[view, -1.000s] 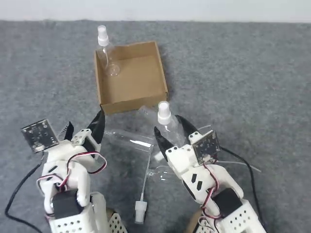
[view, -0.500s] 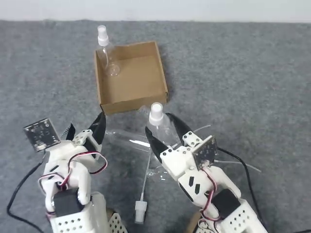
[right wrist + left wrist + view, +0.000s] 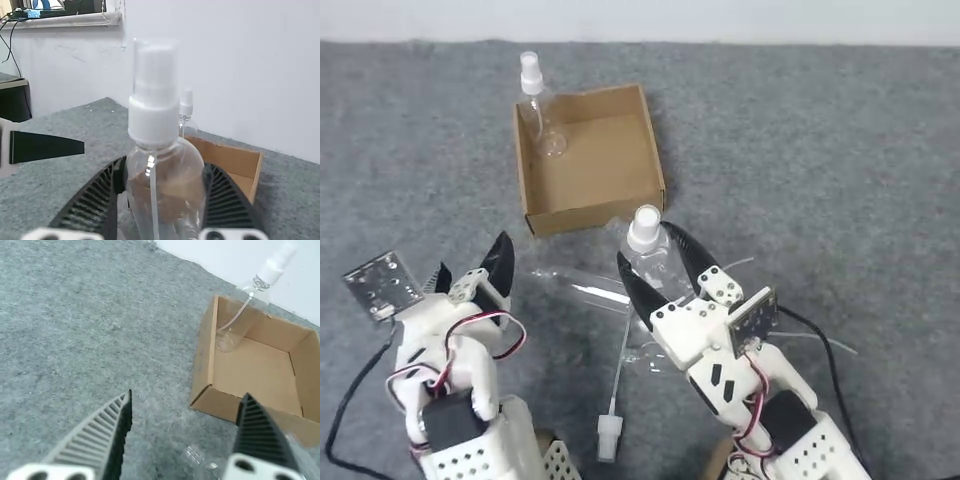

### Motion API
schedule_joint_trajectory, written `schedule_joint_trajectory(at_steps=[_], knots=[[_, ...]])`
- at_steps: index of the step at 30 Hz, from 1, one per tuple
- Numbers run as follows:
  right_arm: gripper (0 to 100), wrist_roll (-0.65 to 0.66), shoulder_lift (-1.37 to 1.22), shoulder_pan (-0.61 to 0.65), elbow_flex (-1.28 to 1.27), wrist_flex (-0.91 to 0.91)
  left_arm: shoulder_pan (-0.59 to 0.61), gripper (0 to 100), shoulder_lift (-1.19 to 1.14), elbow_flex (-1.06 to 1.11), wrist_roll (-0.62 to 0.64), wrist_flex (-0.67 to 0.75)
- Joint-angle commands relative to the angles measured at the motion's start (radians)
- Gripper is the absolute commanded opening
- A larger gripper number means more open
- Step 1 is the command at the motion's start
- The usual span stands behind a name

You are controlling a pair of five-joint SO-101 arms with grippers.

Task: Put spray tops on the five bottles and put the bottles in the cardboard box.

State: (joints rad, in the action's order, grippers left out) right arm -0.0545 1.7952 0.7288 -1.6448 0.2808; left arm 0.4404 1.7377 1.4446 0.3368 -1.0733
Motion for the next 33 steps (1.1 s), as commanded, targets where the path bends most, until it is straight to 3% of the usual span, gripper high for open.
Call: schedule_joint_trajectory(at_steps=[1, 12, 24, 33], knots=[[7.6, -0.003, 0.010, 0.002, 0.101, -0.031, 0.000, 31, 0.009, -0.010, 0.015, 0.000], [7.6, 0.034, -0.031, 0.002, 0.198, -0.028, 0.003, 31, 0.009, -0.010, 0.015, 0.000], [7.6, 0.038, -0.512, 0.002, 0.500, -0.039, 0.005, 31, 0.009, -0.010, 0.015, 0.002], [7.6, -0.009, -0.839, 0.002, 0.583, -0.295, 0.112, 31, 0.009, 0.018, 0.015, 0.078]])
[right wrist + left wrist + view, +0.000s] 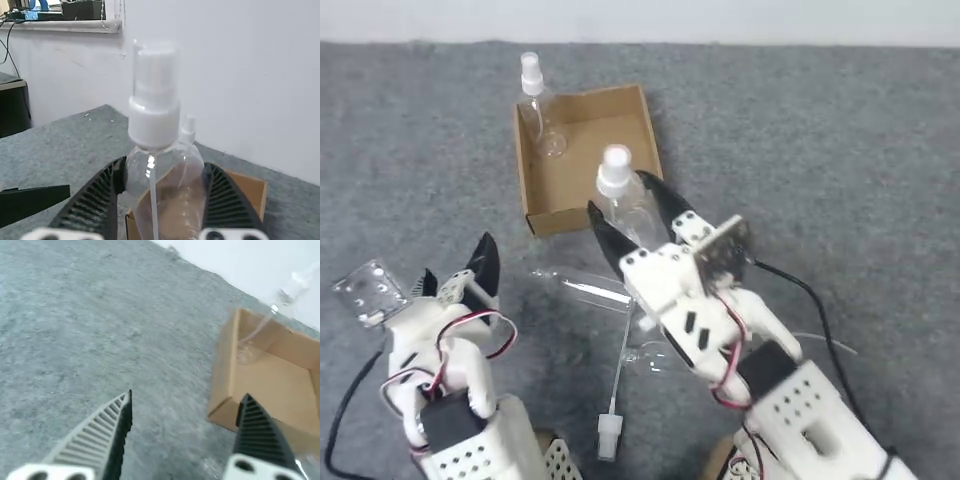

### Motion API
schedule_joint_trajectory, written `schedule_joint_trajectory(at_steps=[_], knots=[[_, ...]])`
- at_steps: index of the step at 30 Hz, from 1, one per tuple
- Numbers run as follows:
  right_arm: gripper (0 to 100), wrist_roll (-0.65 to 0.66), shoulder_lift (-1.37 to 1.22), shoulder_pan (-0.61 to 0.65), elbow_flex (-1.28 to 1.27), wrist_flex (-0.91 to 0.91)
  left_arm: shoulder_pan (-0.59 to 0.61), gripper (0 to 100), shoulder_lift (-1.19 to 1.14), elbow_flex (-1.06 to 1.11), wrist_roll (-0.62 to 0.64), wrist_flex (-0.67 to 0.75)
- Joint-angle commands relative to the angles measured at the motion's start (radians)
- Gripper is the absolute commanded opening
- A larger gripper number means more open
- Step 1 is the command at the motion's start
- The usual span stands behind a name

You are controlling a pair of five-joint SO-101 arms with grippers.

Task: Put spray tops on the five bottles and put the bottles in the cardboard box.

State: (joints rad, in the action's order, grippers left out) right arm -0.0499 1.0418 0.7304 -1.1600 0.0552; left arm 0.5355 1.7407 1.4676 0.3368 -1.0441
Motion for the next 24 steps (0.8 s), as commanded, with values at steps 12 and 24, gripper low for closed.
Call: schedule_joint_trajectory(at_steps=[12, 24], knots=[[8.0, -0.015, -0.479, 0.004, 0.270, -0.311, 0.023, 31, 0.006, 0.001, 0.015, 0.057], [8.0, -0.015, -0.852, 0.002, 0.477, -0.481, 0.021, 31, 0.006, -0.002, 0.015, 0.057]])
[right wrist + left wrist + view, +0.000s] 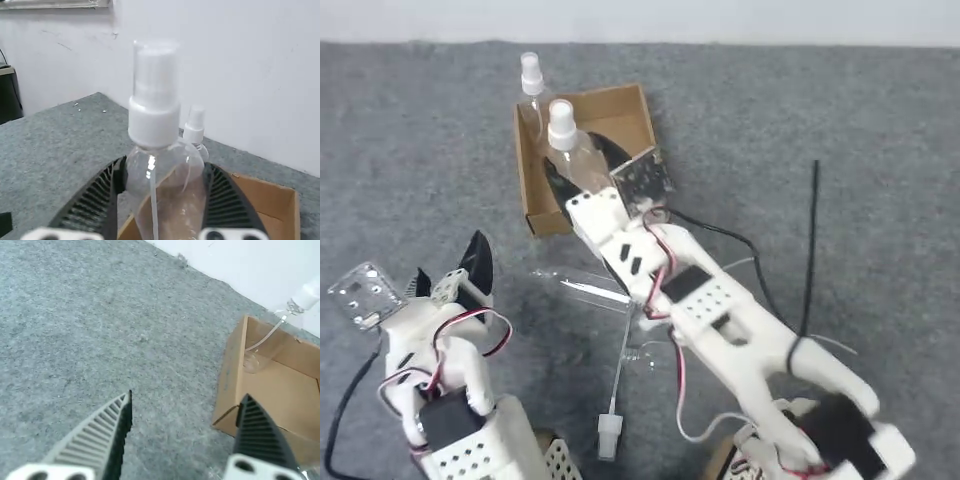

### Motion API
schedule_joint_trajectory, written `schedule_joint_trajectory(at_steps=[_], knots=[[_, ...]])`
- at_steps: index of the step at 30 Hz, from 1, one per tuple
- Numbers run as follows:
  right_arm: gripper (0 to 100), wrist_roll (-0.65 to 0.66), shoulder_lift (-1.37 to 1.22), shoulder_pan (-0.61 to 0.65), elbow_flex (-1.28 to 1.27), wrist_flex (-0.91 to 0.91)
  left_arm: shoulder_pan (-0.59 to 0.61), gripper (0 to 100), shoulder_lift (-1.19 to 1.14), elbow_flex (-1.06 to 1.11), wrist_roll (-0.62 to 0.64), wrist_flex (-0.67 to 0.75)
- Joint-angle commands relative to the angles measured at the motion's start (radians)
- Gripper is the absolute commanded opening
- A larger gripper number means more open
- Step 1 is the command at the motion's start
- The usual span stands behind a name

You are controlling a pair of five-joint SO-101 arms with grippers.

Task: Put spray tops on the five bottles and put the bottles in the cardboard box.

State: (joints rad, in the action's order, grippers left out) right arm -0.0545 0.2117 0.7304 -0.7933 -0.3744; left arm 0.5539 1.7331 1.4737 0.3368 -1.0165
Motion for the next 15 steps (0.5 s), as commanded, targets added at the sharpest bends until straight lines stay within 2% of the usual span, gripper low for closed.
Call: schedule_joint_trajectory(at_steps=[1, 15], knots=[[8.0, -0.011, -0.047, 0.002, 0.126, -0.062, 0.003, 31, 0.014, -0.008, 0.015, 0.029], [8.0, -0.011, -0.278, 0.004, 0.301, -0.084, 0.000, 31, 0.014, -0.008, 0.015, 0.029]])
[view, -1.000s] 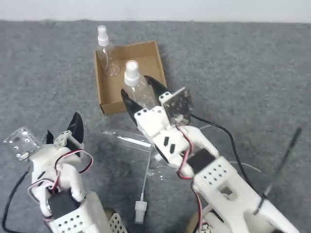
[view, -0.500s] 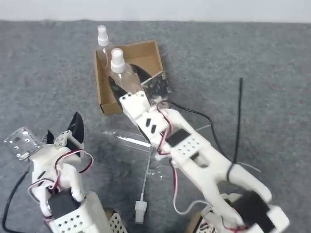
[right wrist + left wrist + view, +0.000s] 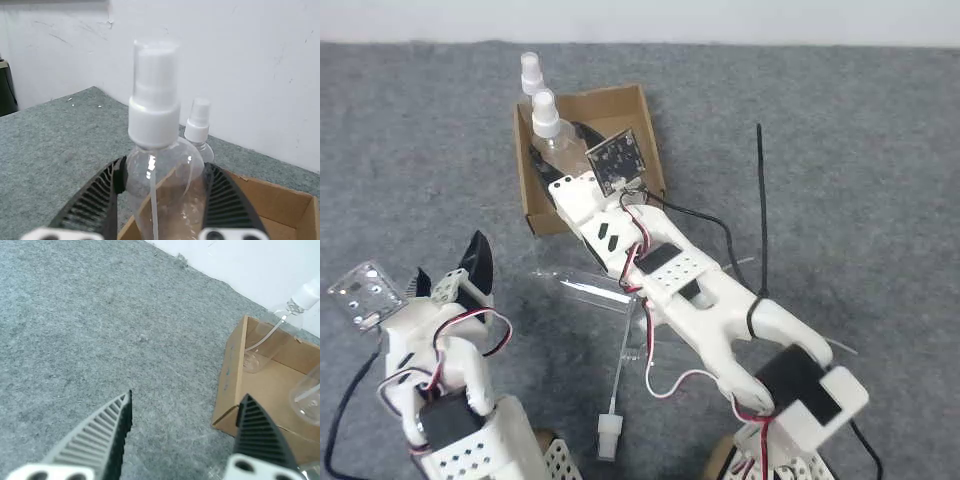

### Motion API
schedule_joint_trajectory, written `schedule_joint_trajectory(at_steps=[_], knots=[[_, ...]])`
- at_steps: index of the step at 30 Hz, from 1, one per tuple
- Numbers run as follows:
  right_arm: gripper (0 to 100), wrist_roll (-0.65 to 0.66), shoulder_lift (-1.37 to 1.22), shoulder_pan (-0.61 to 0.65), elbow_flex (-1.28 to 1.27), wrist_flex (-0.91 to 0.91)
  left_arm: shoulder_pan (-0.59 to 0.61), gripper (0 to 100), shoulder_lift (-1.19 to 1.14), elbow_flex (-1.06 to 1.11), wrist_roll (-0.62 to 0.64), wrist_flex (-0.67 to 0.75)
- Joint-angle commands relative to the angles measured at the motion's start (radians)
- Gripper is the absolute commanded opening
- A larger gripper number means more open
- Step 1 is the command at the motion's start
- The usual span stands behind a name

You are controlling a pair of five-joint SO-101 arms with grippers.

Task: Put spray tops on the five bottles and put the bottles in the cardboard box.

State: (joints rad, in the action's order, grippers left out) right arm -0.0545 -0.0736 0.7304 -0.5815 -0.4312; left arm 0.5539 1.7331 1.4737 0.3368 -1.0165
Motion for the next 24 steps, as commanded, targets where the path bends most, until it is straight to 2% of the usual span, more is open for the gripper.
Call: schedule_joint_trajectory(at_steps=[1, 24], knots=[[8.0, -0.011, -0.005, 0.005, 0.098, -0.027, 0.002, 31, 0.014, -0.008, 0.015, 0.029], [8.0, -0.012, -0.367, 0.002, 0.454, -0.027, 0.003, 31, 0.014, -0.008, 0.015, 0.029]])
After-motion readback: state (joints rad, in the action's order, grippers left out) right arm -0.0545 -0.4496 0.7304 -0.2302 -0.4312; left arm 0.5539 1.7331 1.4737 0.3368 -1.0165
